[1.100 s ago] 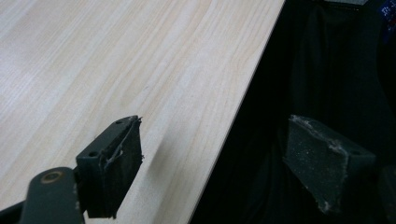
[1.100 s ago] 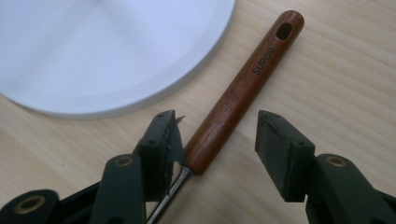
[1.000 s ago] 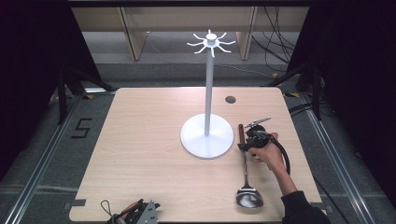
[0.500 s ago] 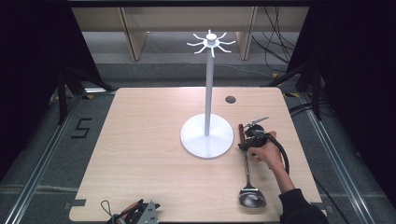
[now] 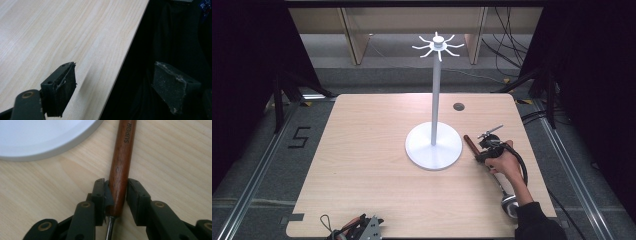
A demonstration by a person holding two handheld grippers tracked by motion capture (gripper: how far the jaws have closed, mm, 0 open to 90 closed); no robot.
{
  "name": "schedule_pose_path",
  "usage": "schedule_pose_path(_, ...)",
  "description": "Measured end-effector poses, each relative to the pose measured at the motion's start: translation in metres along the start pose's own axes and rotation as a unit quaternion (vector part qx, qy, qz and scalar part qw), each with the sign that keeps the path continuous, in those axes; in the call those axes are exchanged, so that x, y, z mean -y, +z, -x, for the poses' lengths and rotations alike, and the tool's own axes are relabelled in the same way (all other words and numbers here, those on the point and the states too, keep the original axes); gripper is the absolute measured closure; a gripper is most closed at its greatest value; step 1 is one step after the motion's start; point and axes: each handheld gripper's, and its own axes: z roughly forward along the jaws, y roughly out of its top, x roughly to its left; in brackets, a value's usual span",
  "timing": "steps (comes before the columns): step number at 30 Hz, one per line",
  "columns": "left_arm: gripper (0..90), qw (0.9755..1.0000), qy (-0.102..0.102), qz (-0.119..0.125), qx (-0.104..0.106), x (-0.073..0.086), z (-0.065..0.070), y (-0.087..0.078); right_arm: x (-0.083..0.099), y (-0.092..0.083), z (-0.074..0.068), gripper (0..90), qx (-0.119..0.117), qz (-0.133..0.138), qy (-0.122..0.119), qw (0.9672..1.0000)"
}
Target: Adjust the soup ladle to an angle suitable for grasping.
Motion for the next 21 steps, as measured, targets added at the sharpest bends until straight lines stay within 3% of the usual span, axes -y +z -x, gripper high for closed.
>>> schedule_pose_path(3, 18.3, 1.0, -0.001, 0.001, 0.0, -0.0001, 0.0002, -0.0001, 0.0022, -0.0035, 0.0012, 72.7, 0.004, -0.012, -0.017, 0.9998)
schedule_pose_path(4, 18.3, 1.0, 0.001, -0.001, 0.001, 0.0, 0.0001, -0.0002, 0.0027, -0.005, -0.0001, 73.0, 0.002, -0.023, -0.01, 0.9997)
schedule_pose_path(5, 18.3, 1.0, 0.0, 0.0, 0.0, 0.0, 0.0, 0.0, 0.003, -0.0052, 0.0024, 73.4, 0.002, -0.021, -0.033, 0.9992)
schedule_pose_path(8, 18.3, 1.0, 0.003, -0.005, 0.001, -0.0003, -0.0001, -0.0002, 0.004, -0.0079, 0.005, 73.9, -0.002, -0.047, -0.052, 0.9976)
schedule_pose_path(11, 18.3, 1.0, 0.002, -0.005, 0.001, -0.0006, -0.0003, -0.0003, 0.0036, -0.0075, 0.0038, 73.8, 0.004, -0.04, -0.047, 0.9981)
schedule_pose_path(15, 18.3, 1.0, 0.005, -0.007, 0.001, -0.0003, 0.0001, 0.0001, 0.0011, -0.0072, 0.004, 73.5, -0.004, -0.054, -0.053, 0.9972)
schedule_pose_path(18, 18.3, 1.0, 0.002, -0.005, 0.002, -0.0009, -0.0001, 0.0003, 0.0, -0.0068, 0.0024, 73.6, 0.007, -0.05, -0.054, 0.9973)
schedule_pose_path(21, 18.3, 0.9999, 0.006, -0.007, 0.009, -0.0003, -0.0002, 0.0016, -0.0011, -0.0078, -0.001, 73.7, 0.008, -0.063, -0.048, 0.9968)
